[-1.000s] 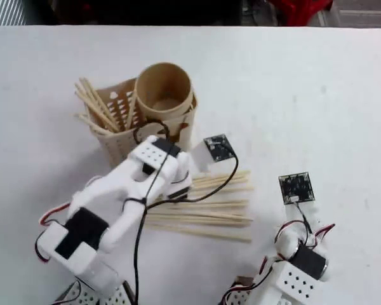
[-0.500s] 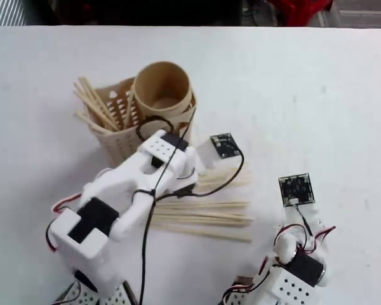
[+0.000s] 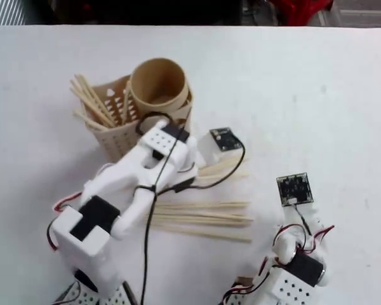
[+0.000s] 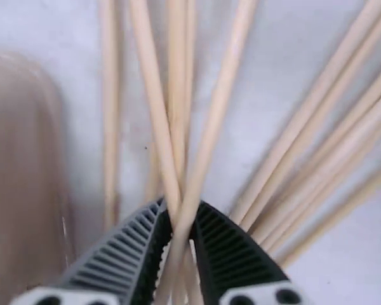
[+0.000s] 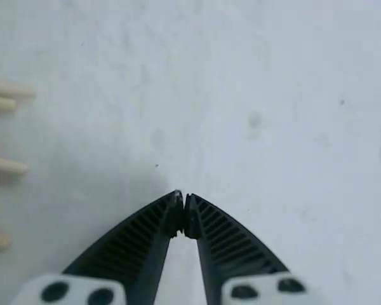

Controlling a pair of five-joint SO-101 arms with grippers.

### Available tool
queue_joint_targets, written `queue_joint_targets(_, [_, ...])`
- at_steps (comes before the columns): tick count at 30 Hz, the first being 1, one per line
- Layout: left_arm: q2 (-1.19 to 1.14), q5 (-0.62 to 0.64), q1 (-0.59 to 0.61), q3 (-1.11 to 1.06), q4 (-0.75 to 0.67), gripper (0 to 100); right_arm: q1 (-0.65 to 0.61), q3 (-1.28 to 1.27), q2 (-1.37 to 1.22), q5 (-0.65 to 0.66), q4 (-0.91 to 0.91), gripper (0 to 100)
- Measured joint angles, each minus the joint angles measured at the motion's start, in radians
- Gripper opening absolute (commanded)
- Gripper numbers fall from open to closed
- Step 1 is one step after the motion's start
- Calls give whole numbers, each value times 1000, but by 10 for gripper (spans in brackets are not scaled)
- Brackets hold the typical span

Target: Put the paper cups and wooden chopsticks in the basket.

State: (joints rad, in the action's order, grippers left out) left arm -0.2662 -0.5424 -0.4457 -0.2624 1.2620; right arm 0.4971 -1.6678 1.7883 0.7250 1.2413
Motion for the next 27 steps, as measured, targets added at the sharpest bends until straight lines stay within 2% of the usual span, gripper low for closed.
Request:
queue_joint_targets(4, [0,18,0,35,40,122,0,0,0,0,0,21])
queue_joint_targets(15, [0,18,0,38,43,123,0,-2,0,0,0,21])
queue_joint_targets(27, [-12,94,0,38,-144,123,0,-2,0,0,0,21])
